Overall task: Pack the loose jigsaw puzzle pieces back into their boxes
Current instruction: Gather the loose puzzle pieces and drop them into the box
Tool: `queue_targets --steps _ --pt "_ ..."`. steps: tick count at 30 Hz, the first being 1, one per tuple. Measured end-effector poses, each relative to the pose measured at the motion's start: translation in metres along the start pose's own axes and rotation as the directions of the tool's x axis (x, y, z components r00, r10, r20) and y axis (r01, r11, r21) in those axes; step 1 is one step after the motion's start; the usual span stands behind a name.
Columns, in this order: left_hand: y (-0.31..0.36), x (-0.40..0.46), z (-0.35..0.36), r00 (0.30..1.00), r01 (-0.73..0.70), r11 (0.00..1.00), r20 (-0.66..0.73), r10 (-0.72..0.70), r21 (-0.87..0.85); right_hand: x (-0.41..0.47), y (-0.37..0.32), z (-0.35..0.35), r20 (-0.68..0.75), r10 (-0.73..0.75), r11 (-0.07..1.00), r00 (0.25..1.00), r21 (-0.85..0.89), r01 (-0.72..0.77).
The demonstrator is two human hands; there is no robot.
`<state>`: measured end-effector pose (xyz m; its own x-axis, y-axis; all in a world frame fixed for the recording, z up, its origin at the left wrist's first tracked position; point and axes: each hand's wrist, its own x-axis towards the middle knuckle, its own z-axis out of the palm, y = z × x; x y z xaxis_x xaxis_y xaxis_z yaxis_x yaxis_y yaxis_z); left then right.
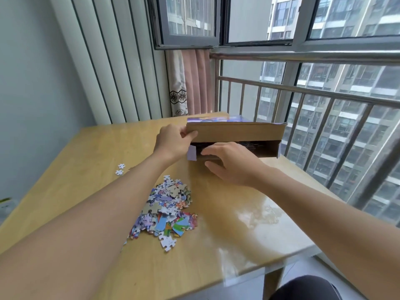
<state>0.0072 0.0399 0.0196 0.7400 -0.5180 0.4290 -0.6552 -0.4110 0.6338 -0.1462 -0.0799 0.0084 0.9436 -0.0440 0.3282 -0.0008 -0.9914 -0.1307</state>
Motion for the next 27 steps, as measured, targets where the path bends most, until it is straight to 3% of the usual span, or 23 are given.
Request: queue_targets --steps 4,8,11,14,16,18,19,21,24,27 --pt "-0.023 -0.016 0.001 0.986 0.057 0.998 0.159 -0.054 -0.011 0.004 -0.033 0.028 0.249 0.035 0.981 0.968 0.174 -0.08" --pt "-0.039 -0.033 -0.008 0.931 0.057 0.998 0.361 -0.05 -0.009 0.016 -0.064 0.047 0.432 0.131 0.957 0.892 0.179 -0.228" --pt "-0.061 -0.04 -0.031 0.896 -0.018 0.986 0.441 -0.057 0.163 0.026 -0.078 0.058 0.512 0.198 0.889 0.836 0.264 -0.373" --pt "-0.09 -0.066 -0.077 0.875 0.041 0.867 0.402 -0.271 0.497 0.039 -0.094 0.058 0.543 0.252 0.815 0.801 0.327 -0.478" --pt "-0.102 -0.095 -0.106 0.789 0.196 0.766 0.365 -0.493 0.612 0.046 -0.101 0.051 0.555 0.317 0.819 0.769 0.249 -0.517" --pt "-0.107 -0.124 -0.12 0.714 0.268 0.719 0.369 -0.595 0.641 0.049 -0.104 0.049 0.588 0.341 0.826 0.733 0.185 -0.532" --pt "-0.109 -0.135 -0.12 0.719 0.26 0.715 0.364 -0.592 0.649 0.051 -0.106 0.05 0.613 0.341 0.826 0.713 0.167 -0.539" --pt "-0.115 -0.15 -0.111 0.795 0.245 0.749 0.314 -0.518 0.616 0.052 -0.115 0.052 0.648 0.329 0.828 0.687 0.151 -0.54" --pt "-0.123 -0.159 -0.092 0.905 0.25 0.873 0.219 -0.364 0.418 0.056 -0.126 0.056 0.631 0.329 0.802 0.702 0.206 -0.561" --pt "-0.131 -0.163 -0.078 0.967 0.197 0.958 0.12 -0.226 0.21 0.06 -0.13 0.061 0.632 0.338 0.763 0.698 0.25 -0.596"
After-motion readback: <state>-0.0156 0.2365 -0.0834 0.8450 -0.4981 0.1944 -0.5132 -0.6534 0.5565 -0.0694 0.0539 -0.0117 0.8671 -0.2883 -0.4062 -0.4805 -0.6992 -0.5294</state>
